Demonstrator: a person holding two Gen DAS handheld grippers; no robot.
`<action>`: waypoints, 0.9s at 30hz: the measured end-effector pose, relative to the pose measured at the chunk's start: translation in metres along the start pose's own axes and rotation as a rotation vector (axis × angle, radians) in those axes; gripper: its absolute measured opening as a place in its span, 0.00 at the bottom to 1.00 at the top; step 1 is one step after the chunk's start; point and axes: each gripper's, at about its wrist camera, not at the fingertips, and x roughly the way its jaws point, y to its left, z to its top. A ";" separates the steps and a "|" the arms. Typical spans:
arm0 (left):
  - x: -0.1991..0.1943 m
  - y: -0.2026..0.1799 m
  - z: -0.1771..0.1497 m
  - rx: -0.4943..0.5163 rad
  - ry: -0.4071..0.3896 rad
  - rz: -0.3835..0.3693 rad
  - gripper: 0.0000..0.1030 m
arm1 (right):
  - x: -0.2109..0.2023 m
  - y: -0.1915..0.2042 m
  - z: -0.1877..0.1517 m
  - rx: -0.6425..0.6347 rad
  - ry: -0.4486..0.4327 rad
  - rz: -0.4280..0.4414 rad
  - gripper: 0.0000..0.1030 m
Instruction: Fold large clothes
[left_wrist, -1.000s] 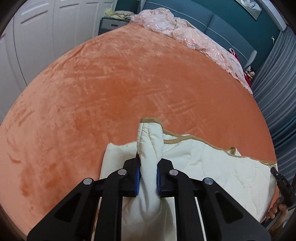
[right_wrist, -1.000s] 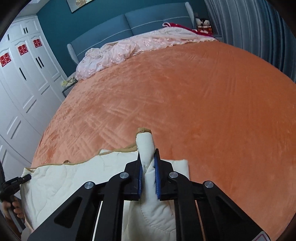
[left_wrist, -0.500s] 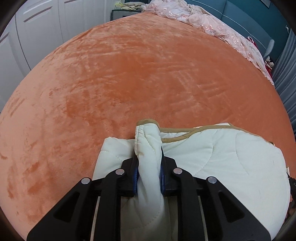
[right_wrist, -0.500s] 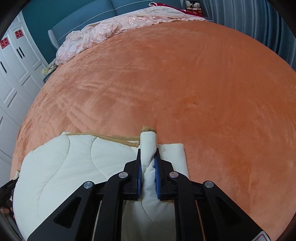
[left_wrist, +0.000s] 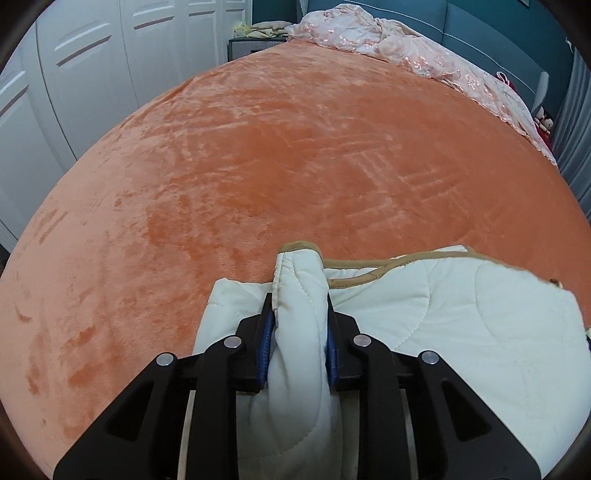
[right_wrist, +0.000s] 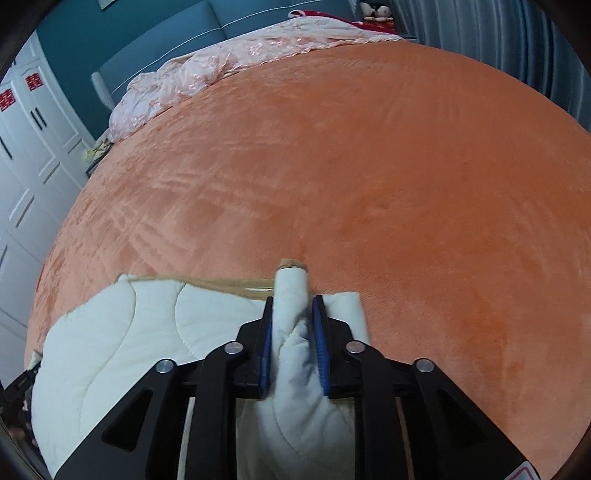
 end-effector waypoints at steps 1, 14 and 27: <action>-0.012 0.007 0.004 -0.022 -0.012 0.035 0.40 | -0.014 -0.004 0.004 0.033 -0.042 -0.018 0.42; -0.091 -0.075 0.043 0.132 -0.075 -0.203 0.02 | -0.070 0.144 -0.011 -0.315 -0.008 0.191 0.10; 0.018 -0.142 -0.025 0.223 0.093 -0.208 0.00 | 0.022 0.184 -0.063 -0.355 0.207 0.240 0.00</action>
